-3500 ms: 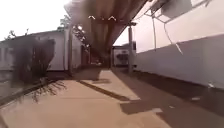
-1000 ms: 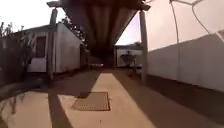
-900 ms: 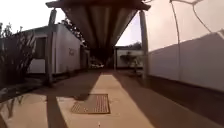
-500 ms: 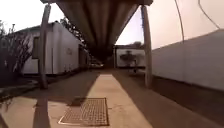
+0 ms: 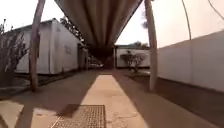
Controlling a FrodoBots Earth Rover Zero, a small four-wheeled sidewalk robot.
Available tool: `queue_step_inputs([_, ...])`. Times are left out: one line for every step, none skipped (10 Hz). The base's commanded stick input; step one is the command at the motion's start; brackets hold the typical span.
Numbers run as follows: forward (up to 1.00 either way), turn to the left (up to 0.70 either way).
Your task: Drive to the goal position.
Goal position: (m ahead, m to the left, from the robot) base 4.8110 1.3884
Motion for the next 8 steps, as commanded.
queue_step_inputs([0.7,0.0])
queue_step_inputs([0.7,0.0])
queue_step_inputs([0.7,0.0])
queue_step_inputs([0.7,0.0])
queue_step_inputs([0.7,0.0])
queue_step_inputs([0.7,0.0])
queue_step_inputs([0.7,0.0])
queue_step_inputs([0.7,0.0])
